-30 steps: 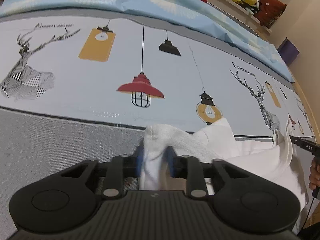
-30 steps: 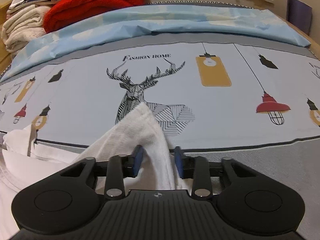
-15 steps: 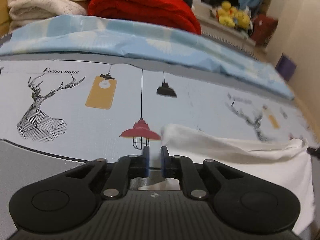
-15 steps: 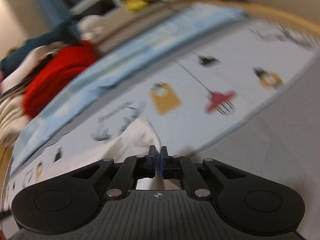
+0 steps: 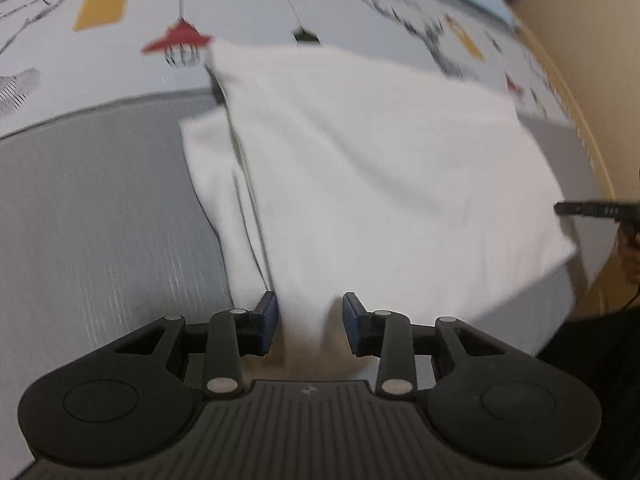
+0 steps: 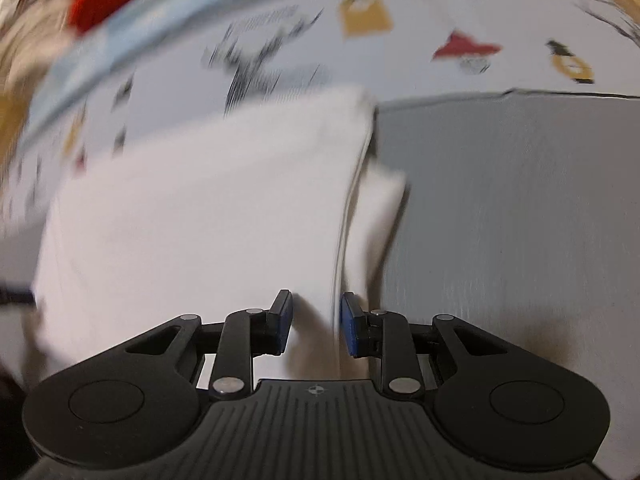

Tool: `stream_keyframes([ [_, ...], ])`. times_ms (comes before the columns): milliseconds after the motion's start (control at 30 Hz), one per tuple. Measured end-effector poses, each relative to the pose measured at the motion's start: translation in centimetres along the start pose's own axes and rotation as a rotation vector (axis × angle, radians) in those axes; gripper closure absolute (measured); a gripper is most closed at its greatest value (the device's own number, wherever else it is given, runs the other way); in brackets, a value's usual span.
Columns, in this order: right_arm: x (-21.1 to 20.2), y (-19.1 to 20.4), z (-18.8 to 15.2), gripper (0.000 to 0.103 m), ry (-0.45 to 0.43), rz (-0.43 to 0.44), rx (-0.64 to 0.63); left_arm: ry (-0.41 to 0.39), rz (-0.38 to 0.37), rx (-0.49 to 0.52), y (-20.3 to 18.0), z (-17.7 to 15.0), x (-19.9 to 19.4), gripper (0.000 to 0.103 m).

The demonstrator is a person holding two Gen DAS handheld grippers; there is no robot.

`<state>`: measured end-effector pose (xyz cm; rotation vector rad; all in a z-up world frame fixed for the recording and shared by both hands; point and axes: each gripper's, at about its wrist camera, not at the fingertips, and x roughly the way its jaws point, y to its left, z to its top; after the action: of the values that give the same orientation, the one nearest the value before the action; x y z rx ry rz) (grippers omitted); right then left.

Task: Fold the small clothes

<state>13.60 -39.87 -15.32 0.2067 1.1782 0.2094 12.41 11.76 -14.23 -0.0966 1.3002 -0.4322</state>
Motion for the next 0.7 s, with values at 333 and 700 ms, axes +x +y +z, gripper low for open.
stream_keyframes([
  [333, -5.6, -0.2, -3.2, 0.1, -0.091, 0.079, 0.027, -0.088, 0.014, -0.001, -0.1, -3.5, -4.4, 0.099],
  [700, -4.6, 2.0, -6.4, 0.093, -0.023, -0.145, -0.059, -0.012, 0.058, 0.05, -0.6, -5.9, -3.8, 0.079],
])
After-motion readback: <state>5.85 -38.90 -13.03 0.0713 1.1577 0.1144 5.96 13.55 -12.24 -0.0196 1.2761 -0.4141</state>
